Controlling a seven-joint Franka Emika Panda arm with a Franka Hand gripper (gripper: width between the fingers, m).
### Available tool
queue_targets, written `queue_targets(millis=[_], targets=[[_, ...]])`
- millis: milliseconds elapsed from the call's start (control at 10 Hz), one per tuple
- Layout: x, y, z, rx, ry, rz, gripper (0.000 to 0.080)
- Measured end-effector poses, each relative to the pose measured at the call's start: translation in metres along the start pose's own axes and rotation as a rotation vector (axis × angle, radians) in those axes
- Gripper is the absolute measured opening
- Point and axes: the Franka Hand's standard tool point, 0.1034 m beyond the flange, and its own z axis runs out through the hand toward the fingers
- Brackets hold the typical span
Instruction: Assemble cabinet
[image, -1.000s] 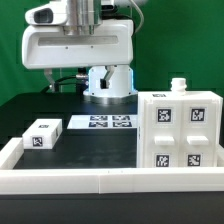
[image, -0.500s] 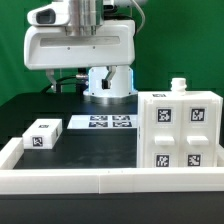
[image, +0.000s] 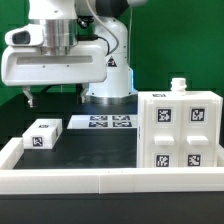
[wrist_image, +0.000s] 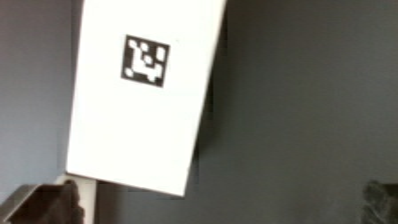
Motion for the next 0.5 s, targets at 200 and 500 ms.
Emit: queue_targets(millis=[200, 500], targets=[[-0.008, 0.015, 0.016, -0.004, -0.016, 0.010, 0.0796], [-0.009, 0.024, 0.031, 0.000, -0.035, 0.005, 0.0796]])
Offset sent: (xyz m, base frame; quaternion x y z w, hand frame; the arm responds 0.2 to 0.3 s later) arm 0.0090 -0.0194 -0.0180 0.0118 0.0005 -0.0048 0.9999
